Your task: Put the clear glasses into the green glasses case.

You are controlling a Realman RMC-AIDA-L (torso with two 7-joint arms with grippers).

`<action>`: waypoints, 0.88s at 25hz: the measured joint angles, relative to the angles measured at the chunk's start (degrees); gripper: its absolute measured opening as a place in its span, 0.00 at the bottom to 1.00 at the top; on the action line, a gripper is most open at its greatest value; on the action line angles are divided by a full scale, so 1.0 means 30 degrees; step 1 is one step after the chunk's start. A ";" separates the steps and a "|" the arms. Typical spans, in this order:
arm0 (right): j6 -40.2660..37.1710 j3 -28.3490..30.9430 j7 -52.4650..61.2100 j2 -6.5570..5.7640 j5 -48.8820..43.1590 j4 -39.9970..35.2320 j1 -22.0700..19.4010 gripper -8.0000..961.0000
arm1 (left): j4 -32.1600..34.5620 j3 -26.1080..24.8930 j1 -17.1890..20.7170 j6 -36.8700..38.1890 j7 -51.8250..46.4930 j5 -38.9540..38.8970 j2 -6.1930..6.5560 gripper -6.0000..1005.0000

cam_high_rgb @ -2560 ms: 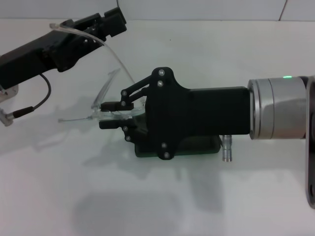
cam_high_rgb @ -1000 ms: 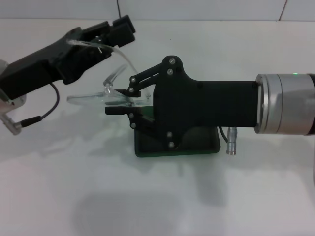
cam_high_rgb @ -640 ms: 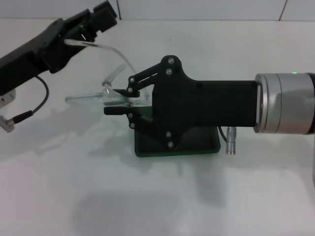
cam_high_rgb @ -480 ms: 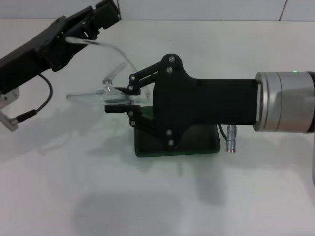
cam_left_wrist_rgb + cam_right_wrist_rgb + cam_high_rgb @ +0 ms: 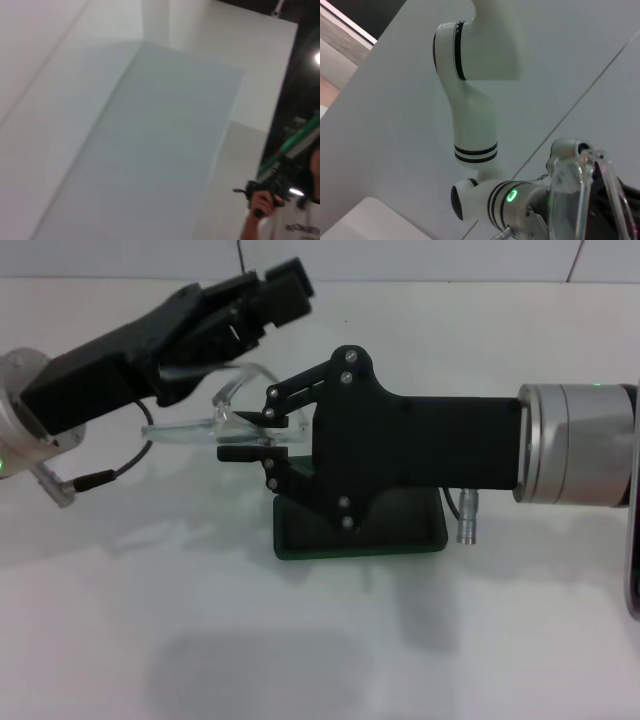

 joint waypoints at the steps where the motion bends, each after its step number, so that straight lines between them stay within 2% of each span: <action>1: 0.0011 0.0000 -0.0001 -0.0001 0.0000 0.0008 0.0000 0.14 | 0.0109 -0.0001 -0.0077 0.0002 0.0025 0.0169 0.0043 0.25; 11: -0.0051 0.0205 -0.0040 -0.0023 -0.0001 0.0126 -0.0033 0.15 | 0.0115 -0.0029 0.0022 -0.0011 0.0048 0.0058 0.0140 0.25; 18: -0.0094 0.0205 -0.0047 -0.0023 -0.0001 0.0131 -0.0016 0.15 | -0.1362 -0.0048 0.0540 -0.0071 -0.0100 -0.0861 0.0163 0.25; 22: -0.0087 0.0204 -0.0046 -0.0039 -0.0001 0.0078 -0.0015 0.16 | -0.2034 -0.0044 0.1167 -0.0079 -0.0276 -0.1643 0.0584 0.25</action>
